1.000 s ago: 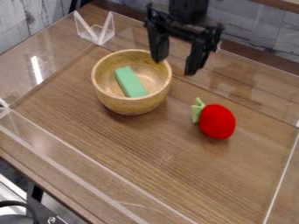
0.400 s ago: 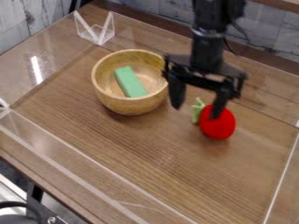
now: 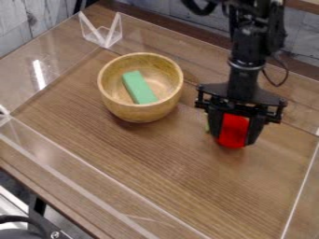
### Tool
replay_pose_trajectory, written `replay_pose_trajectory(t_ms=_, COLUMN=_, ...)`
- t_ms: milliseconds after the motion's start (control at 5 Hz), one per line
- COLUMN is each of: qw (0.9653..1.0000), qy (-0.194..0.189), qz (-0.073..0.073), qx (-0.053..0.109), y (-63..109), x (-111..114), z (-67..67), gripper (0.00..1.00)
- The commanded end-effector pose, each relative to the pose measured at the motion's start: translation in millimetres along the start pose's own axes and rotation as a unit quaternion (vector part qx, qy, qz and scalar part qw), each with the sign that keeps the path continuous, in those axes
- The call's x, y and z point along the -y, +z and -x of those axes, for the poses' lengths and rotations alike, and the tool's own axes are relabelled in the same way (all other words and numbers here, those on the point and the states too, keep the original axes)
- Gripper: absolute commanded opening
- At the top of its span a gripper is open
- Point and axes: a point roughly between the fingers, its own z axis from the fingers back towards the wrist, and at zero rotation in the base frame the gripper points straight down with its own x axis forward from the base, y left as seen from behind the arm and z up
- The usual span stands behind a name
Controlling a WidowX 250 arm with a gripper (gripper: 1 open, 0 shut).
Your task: Move the red fruit to the left side of the table
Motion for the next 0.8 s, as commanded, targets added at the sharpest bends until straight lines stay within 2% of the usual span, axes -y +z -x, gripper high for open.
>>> replay_pose_trajectory(t_ms=0, qw=0.9983, qy=0.043, qz=0.019, qx=0.036, y=6.2, x=15, z=3.9, gripper=0.00)
replay_pose_trajectory(t_ms=200, qw=0.9961, qy=0.073, qz=0.028, qx=0.041, y=1.7, x=24, z=11.9, gripper=1.00)
replay_pose_trajectory(t_ms=400, qw=0.9973, qy=0.055, qz=0.028, qx=0.040, y=8.4, x=40, z=16.4, gripper=1.00)
replay_pose_trajectory(t_ms=600, qw=0.9977, qy=0.038, qz=0.038, qx=0.040, y=19.6, x=53, z=19.5, gripper=1.00)
